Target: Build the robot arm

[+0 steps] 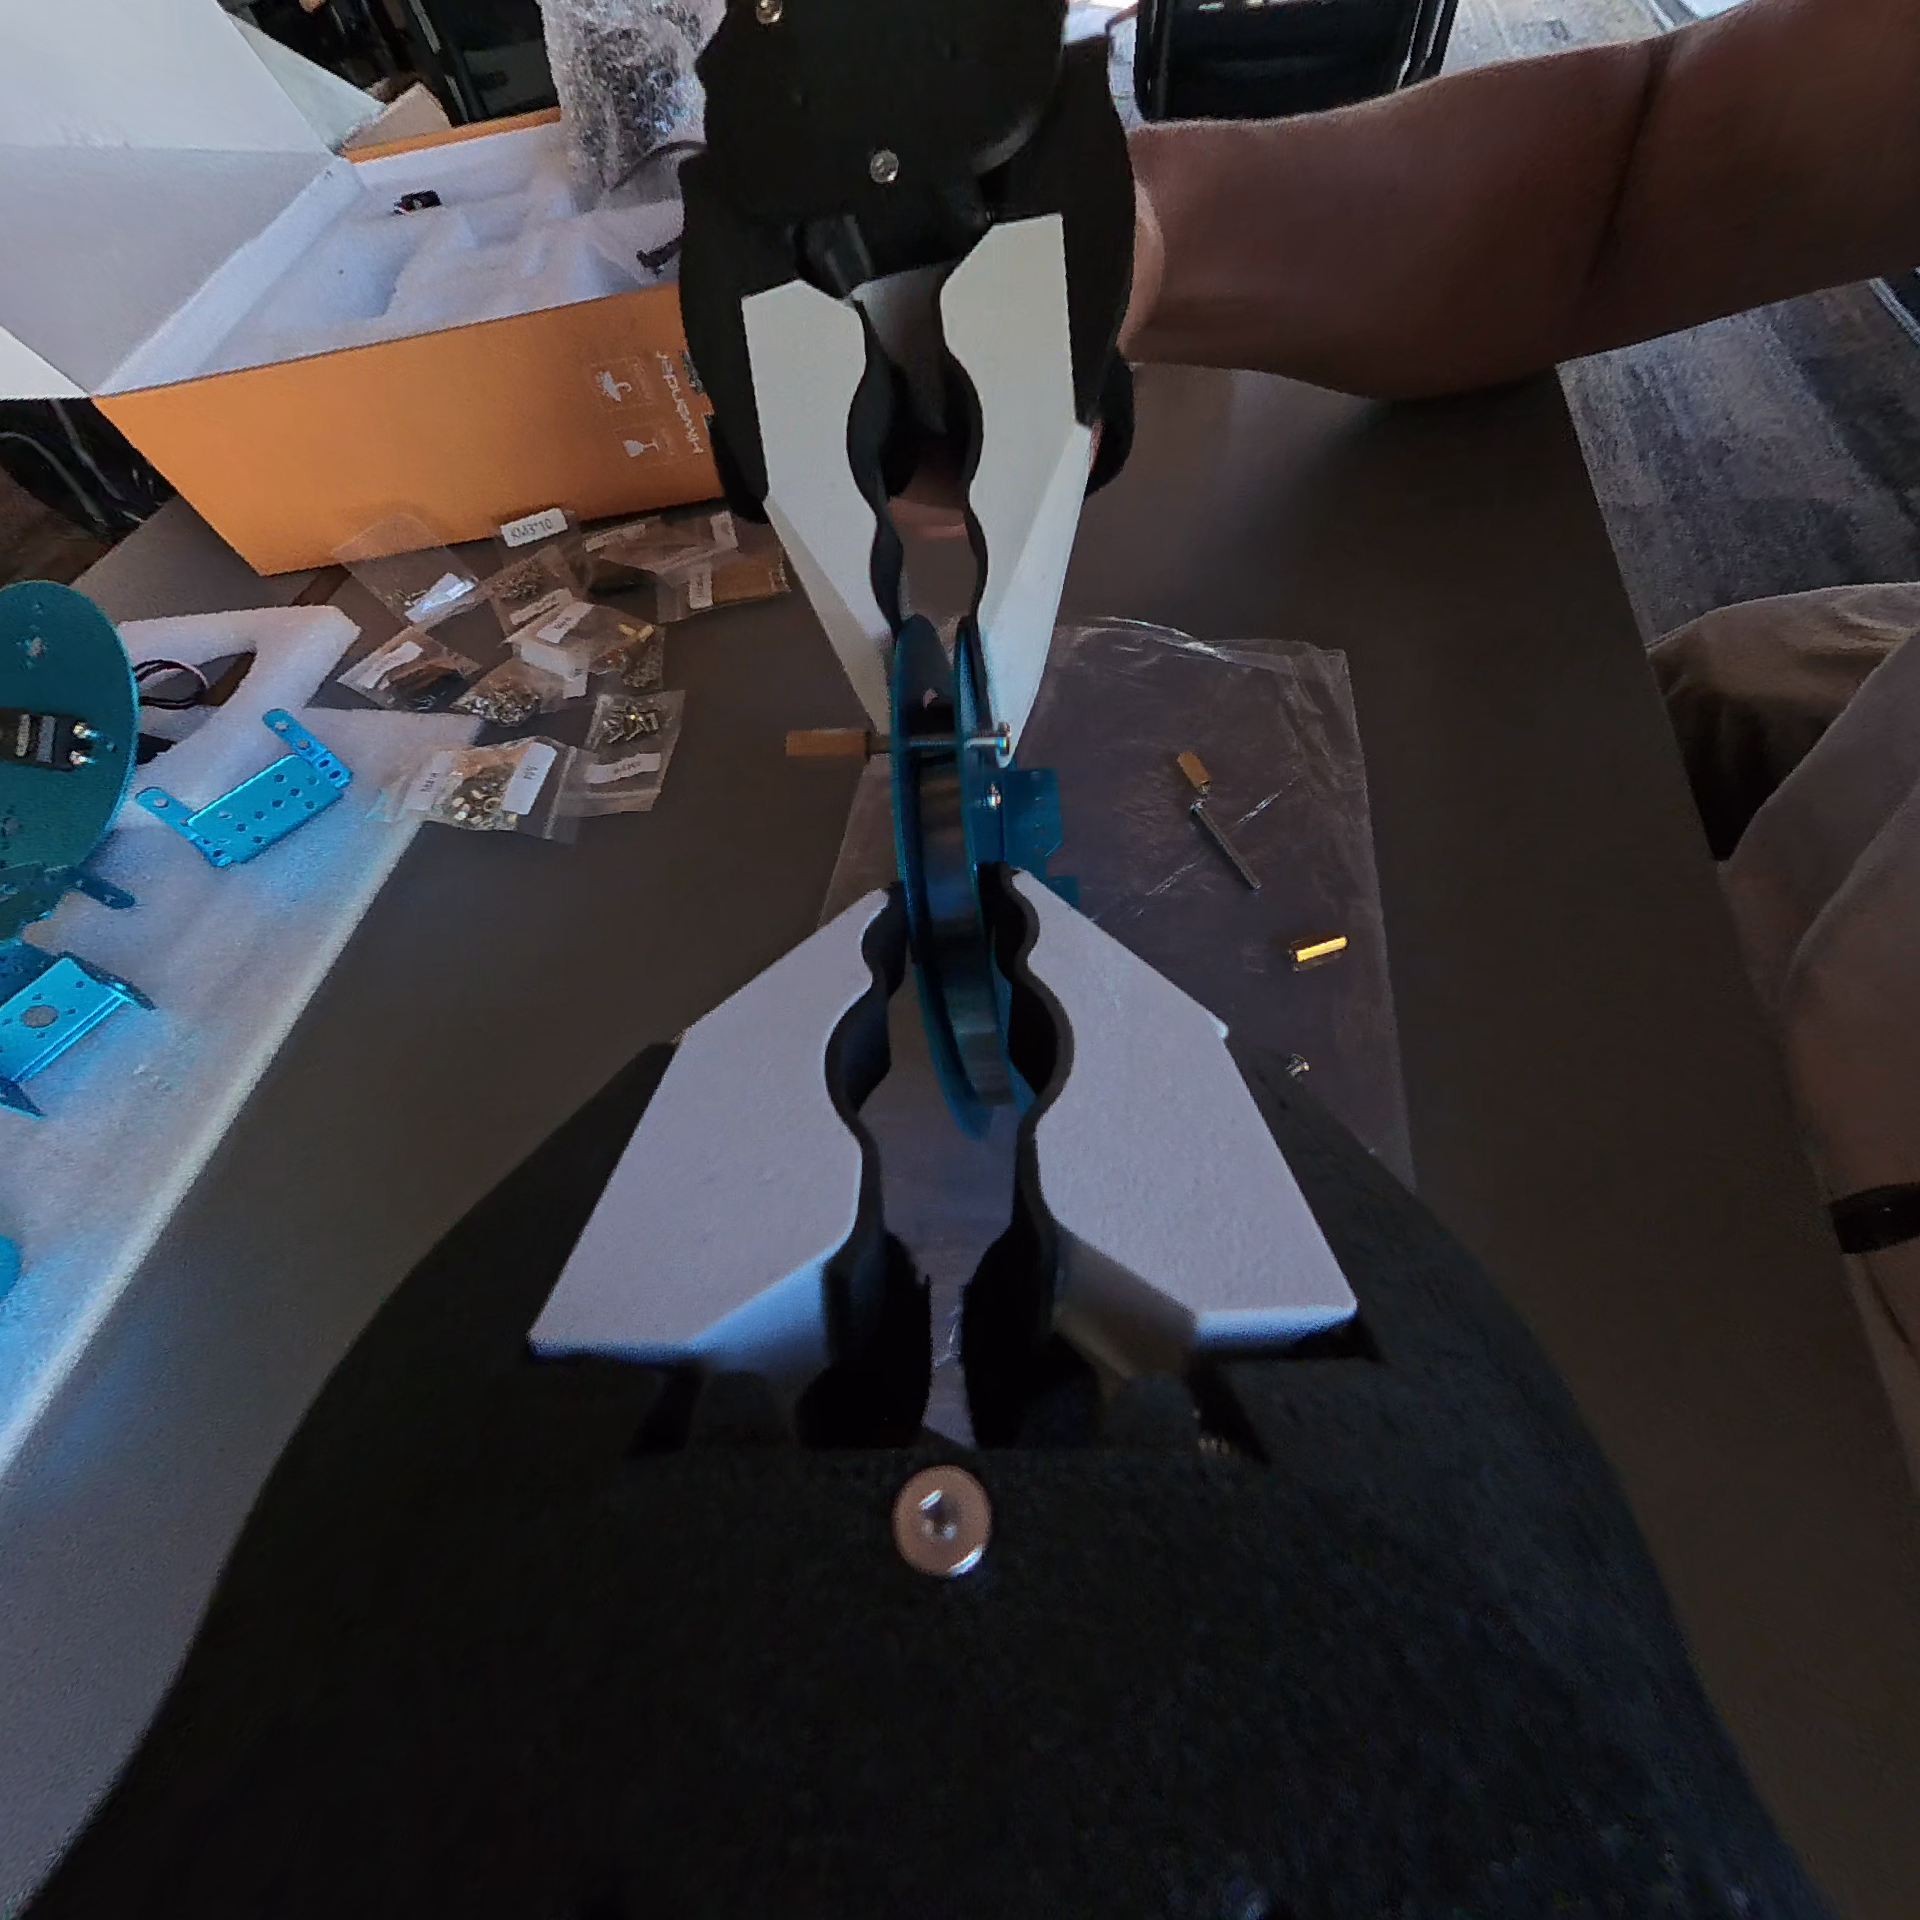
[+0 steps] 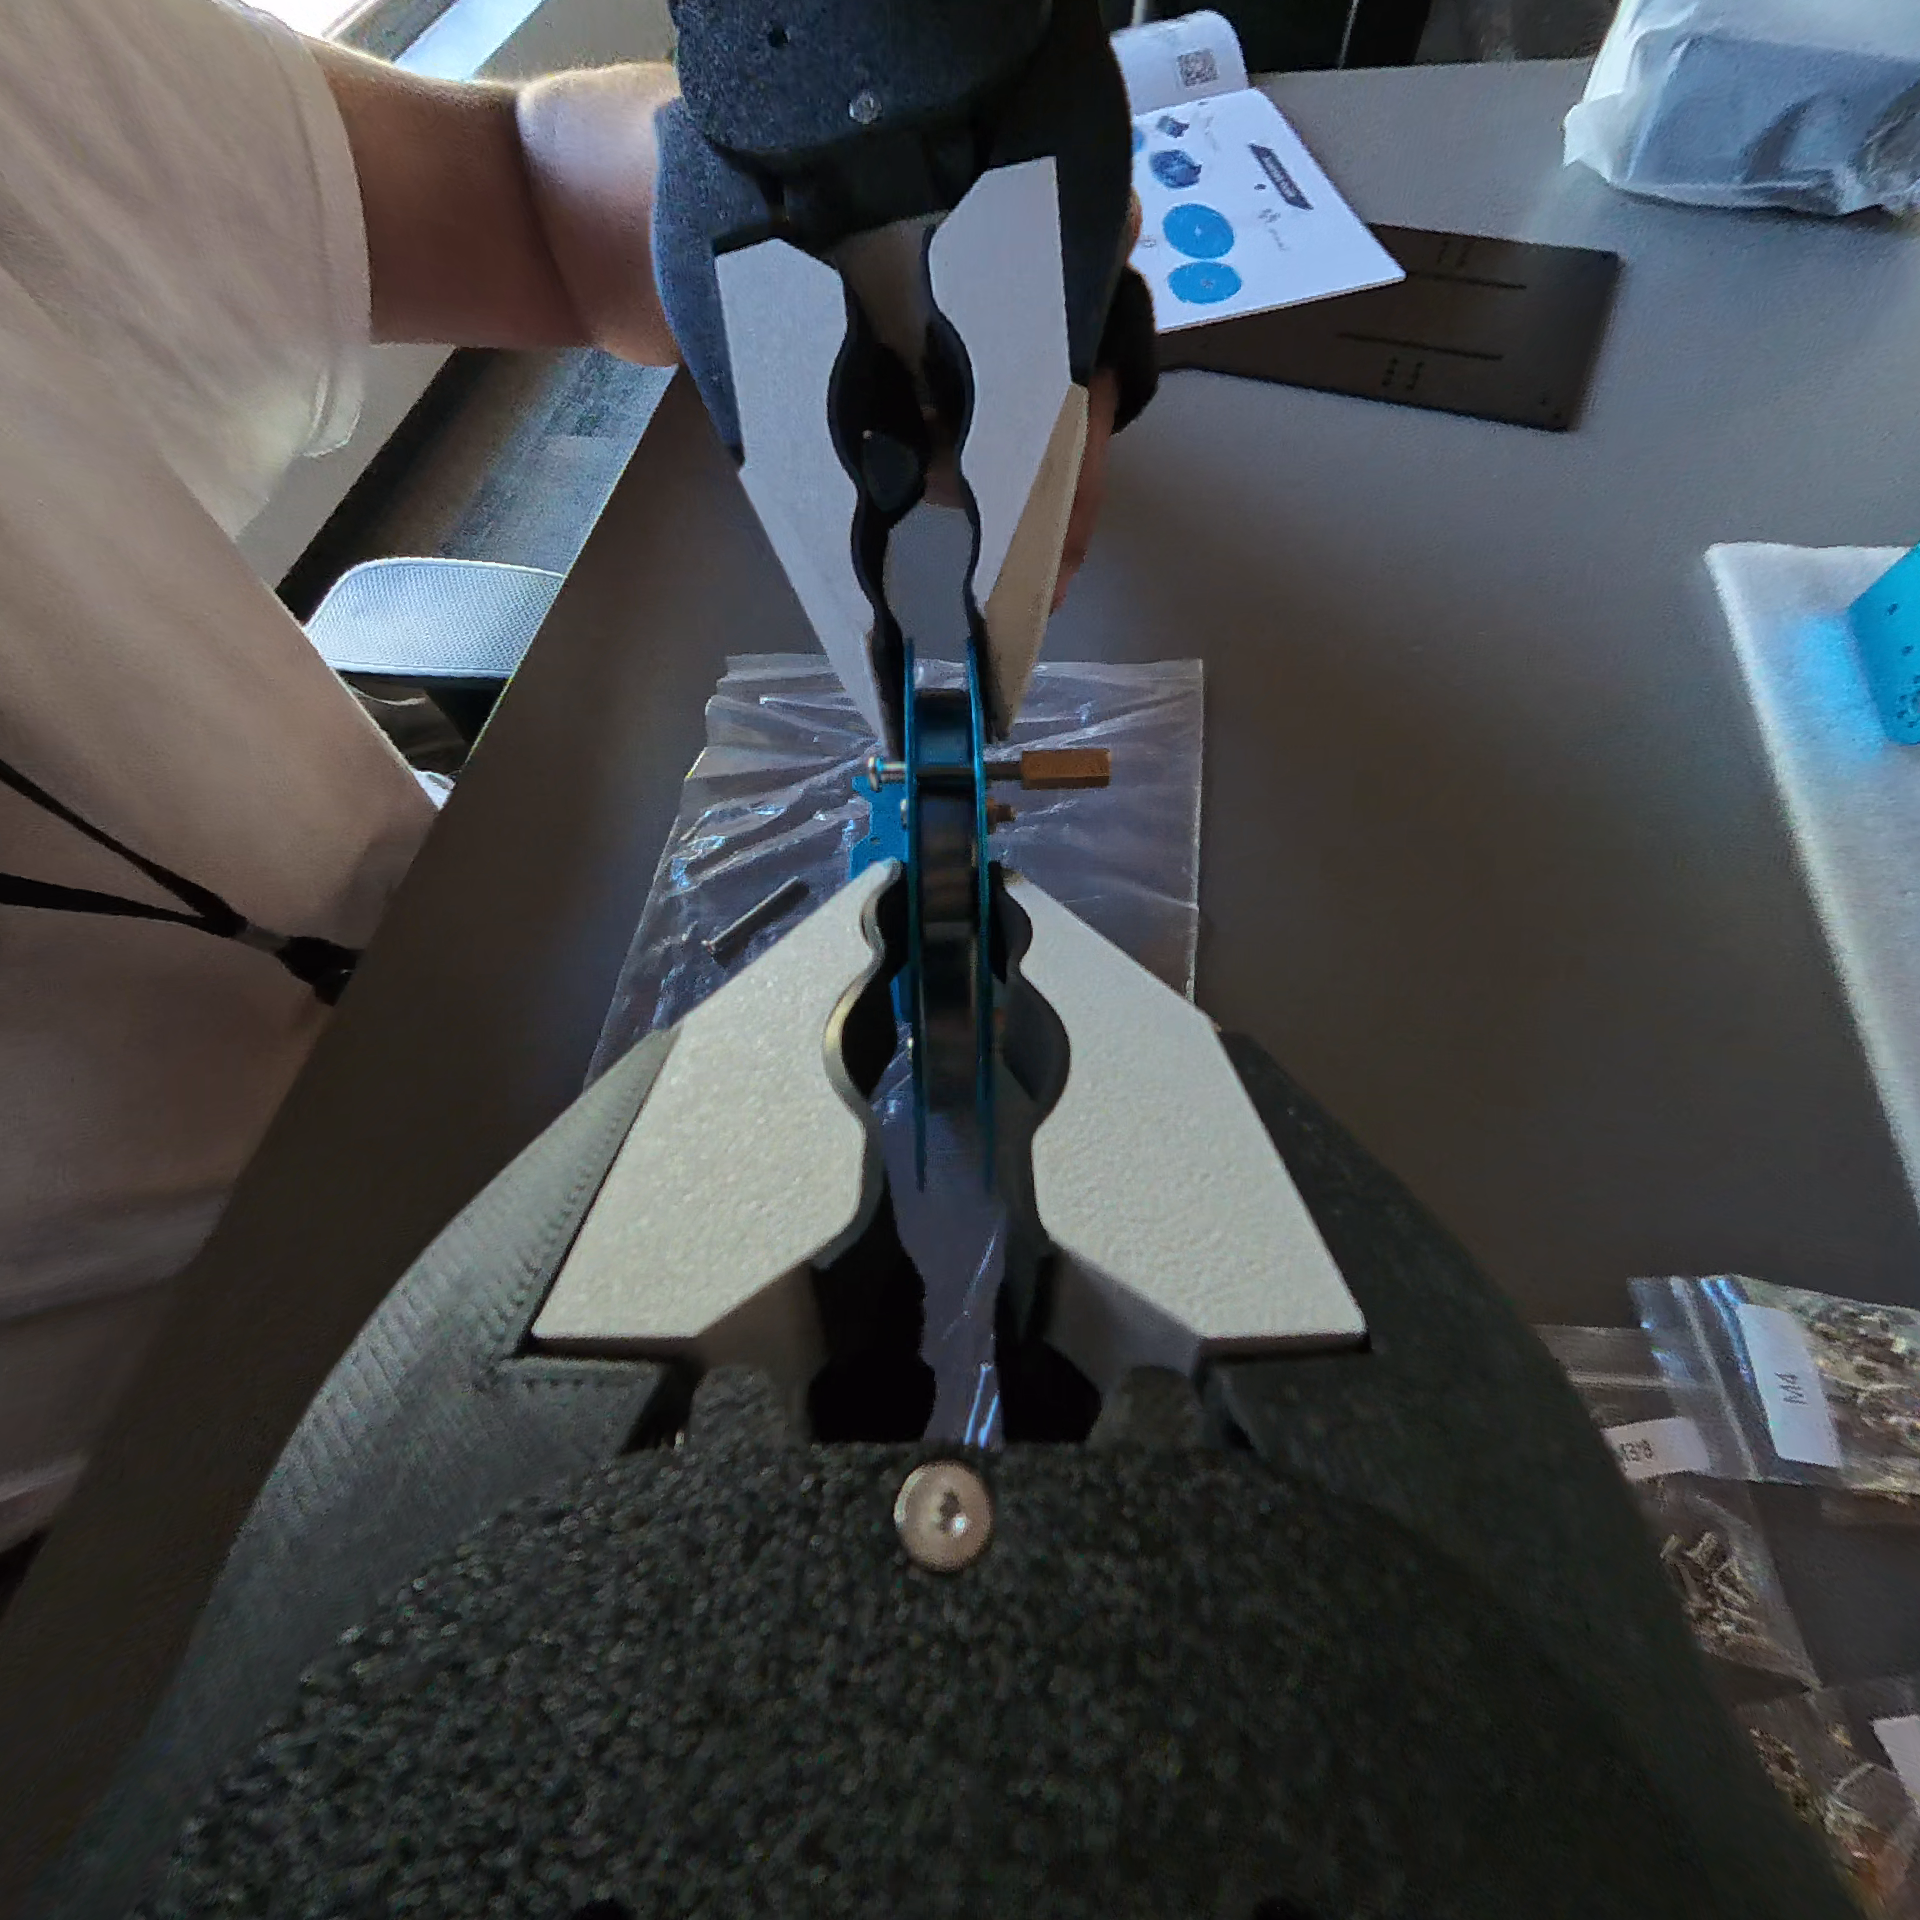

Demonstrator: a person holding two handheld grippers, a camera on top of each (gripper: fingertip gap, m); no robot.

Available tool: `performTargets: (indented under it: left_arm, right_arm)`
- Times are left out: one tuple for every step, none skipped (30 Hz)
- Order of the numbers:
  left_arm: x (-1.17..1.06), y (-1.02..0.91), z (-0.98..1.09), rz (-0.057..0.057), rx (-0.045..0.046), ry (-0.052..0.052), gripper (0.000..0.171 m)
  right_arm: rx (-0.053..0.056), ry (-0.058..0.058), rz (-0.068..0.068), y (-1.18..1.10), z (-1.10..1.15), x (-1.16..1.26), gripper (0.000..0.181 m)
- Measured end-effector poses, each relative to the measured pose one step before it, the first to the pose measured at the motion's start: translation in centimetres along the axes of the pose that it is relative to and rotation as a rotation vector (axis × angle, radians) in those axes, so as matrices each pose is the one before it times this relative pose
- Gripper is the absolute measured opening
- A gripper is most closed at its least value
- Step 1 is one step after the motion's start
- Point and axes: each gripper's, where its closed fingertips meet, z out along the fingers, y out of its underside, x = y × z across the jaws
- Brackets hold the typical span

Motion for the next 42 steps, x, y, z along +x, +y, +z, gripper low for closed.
performTargets:
  left_arm:
    - [-0.110,0.025,-0.006,0.0003,0.00661,-0.0054,0.017]
    - [-0.104,0.047,-0.001,0.0020,0.00527,-0.0046,0.017]
    - [-0.117,0.096,-0.042,0.0055,0.00138,-0.0039,0.018]
    - [-0.104,0.128,-0.077,0.0050,-0.00185,-0.0018,0.018]
    - [-0.090,0.144,-0.093,-0.0003,-0.00163,0.0020,0.018]
    - [-0.087,0.126,-0.090,-0.0053,0.00069,0.0037,0.018]
    - [-0.063,0.103,-0.079,-0.0063,0.00311,0.0047,0.017]
    - [-0.007,0.061,-0.054,-0.0046,0.00523,0.0062,0.017]
    - [0.036,0.033,-0.048,-0.0008,0.00566,0.0063,0.017]
    - [0.002,0.051,-0.031,0.0015,0.00300,0.0029,0.017]
    - [0.002,0.037,-0.043,0.0006,0.00177,0.0029,0.016]
    - [0.056,0.021,-0.034,-0.0004,0.00487,0.0063,0.016]
    - [0.073,-0.005,-0.013,-0.0012,0.00925,0.0071,0.016]
    - [0.011,0.005,-0.004,-0.0042,0.01135,0.0049,0.016]
    - [-0.020,-0.023,0.020,-0.0120,0.01152,0.0051,0.015]
    - [-0.030,-0.019,0.011,-0.0144,0.00836,0.0042,0.015]
    - [-0.079,0.008,-0.005,-0.0039,0.00277,-0.0019,0.015]
    - [-0.034,0.014,-0.016,0.0068,-0.00017,-0.0040,0.015]
    - [0.045,-0.012,0.002,0.0064,0.00039,-0.0004,0.015]
    - [0.111,-0.048,0.019,0.0001,0.00326,0.0042,0.015]
    - [0.096,-0.074,0.046,-0.0023,0.00490,0.0052,0.015]
    - [0.020,-0.057,0.050,-0.0017,0.00252,0.0016,0.015]
    - [-0.030,-0.055,0.056,-0.0015,-0.00062,-0.0014,0.015]
    - [-0.034,-0.038,0.040,-0.0013,-0.00160,-0.0019,0.015]
    - [-0.013,-0.045,0.051,-0.0020,0.00030,-0.0033,0.016]
    - [0.004,-0.060,0.080,-0.0028,0.00330,-0.0042,0.016]
    - [0.011,-0.071,0.070,0.0003,0.00343,-0.0054,0.017]
    - [-0.058,-0.044,0.083,0.0060,0.00119,-0.0113,0.017]
    - [-0.140,-0.017,0.127,0.0094,-0.00215,-0.0176,0.019]
    - [-0.112,0.010,0.183,0.0101,-0.00568,-0.0157,0.021]
    - [-0.013,0.013,0.229,0.0072,-0.00727,-0.0075,0.021]
    - [0.093,-0.026,0.224,0.0025,-0.00439,0.0009,0.021]
    - [0.082,-0.074,0.179,0.0010,-0.00031,0.0017,0.020]
    - [0.014,-0.073,0.094,0.0005,0.00114,-0.0001,0.020]
    - [0.005,-0.045,0.042,-0.0019,0.00091,0.0013,0.020]
    - [-0.023,-0.025,0.017,-0.0053,0.00063,0.0014,0.020]
    - [0.011,-0.006,0.002,-0.0066,0.00211,0.0022,0.019]
    - [0.057,-0.006,-0.031,-0.0039,0.00453,0.0032,0.019]
    - [0.027,0.004,-0.021,0.0000,0.00571,-0.0004,0.019]
    - [-0.050,0.024,-0.021,-0.0012,0.00702,-0.0042,0.019]
    - [-0.043,0.001,-0.011,-0.0076,0.01004,-0.0028,0.019]
    - [-0.042,-0.006,0.006,-0.0142,0.01258,0.0012,0.019]
  right_arm:
    - [-0.0047,-0.0058,0.0102,0.032,-0.014,0.036,0.012]
    - [0.0020,-0.0061,0.0135,0.007,-0.024,0.105,0.012]
    - [0.0057,-0.0060,0.0092,0.023,-0.049,0.093,0.012]
    - [0.0074,-0.0040,0.0065,0.032,-0.052,0.122,0.012]
    - [0.0046,-0.0050,0.0091,0.055,-0.070,0.086,0.012]
    - [0.0028,-0.0029,0.0097,0.050,-0.071,0.090,0.012]
    - [0.0023,-0.0023,0.0052,0.029,-0.041,0.039,0.012]
    - [0.0025,-0.0050,0.0039,-0.010,0.011,-0.024,0.013]
    - [-0.0004,-0.0040,0.0008,-0.017,0.029,-0.043,0.013]
    - [-0.0007,0.0013,-0.0027,-0.021,0.039,0.007,0.013]
    - [-0.0012,0.0011,-0.0057,-0.009,0.020,-0.024,0.013]
    - [-0.0020,0.0019,-0.0035,0.019,0.014,0.011,0.013]
    - [-0.0010,0.0030,-0.0015,0.021,0.004,0.042,0.013]
    - [-0.0006,0.0033,-0.0005,0.039,0.002,0.058,0.013]
    - [-0.0020,0.0067,0.0003,0.023,-0.006,0.089,0.014]
    - [-0.0026,0.0102,-0.0003,0.048,-0.027,0.107,0.014]
    - [-0.0074,0.0153,-0.0022,0.106,-0.048,0.121,0.015]
    - [-0.0074,0.0118,-0.0055,0.134,-0.098,0.030,0.016]
    - [-0.0054,0.0022,-0.0059,0.086,-0.105,-0.123,0.016]
    - [-0.0026,0.0002,-0.0042,0.065,-0.106,-0.119,0.015]
    - [-0.0009,-0.0016,-0.0028,0.062,-0.028,-0.090,0.015]
    - [-0.0027,-0.0022,0.0001,0.108,0.058,-0.030,0.015]
    - [-0.0030,-0.0031,0.0041,0.076,0.079,-0.002,0.015]
    - [0.0008,-0.0121,0.0055,0.029,0.012,-0.100,0.013]
    - [-0.0013,-0.0111,0.0046,0.055,-0.039,-0.073,0.012]
    - [-0.0020,-0.0047,-0.0008,0.076,-0.053,0.017,0.012]
    - [0.0008,-0.0040,0.0011,0.049,-0.052,0.011,0.012]
    - [0.0013,-0.0034,0.0054,0.033,-0.027,0.025,0.012]
    - [0.0029,0.0004,0.0056,-0.015,0.006,0.074,0.011]
    - [0.0040,0.0005,0.0028,-0.049,0.040,0.040,0.011]
    - [0.0023,-0.0030,-0.0008,-0.054,0.051,-0.041,0.011]
    - [0.0007,-0.0034,-0.0025,-0.059,0.074,-0.060,0.012]
    - [-0.0017,-0.0014,-0.0032,-0.036,0.058,-0.042,0.011]
    - [-0.0052,0.0012,-0.0047,0.010,-0.013,-0.017,0.011]
    - [-0.0050,0.0010,-0.0036,0.058,-0.039,-0.017,0.012]
    - [0.0001,0.0023,-0.0009,0.033,-0.027,0.013,0.011]
    - [0.0053,0.0007,-0.0002,-0.003,-0.009,-0.020,0.011]
    - [0.0082,-0.0046,0.0017,-0.017,0.010,-0.057,0.012]
    - [0.0080,-0.0041,0.0046,-0.013,0.013,-0.028,0.012]
    - [0.0049,-0.0012,0.0059,-0.008,0.005,0.031,0.012]
    - [0.0040,-0.0010,0.0045,0.002,0.005,0.031,0.012]
    - [0.0024,-0.0010,0.0042,0.016,-0.012,0.033,0.012]
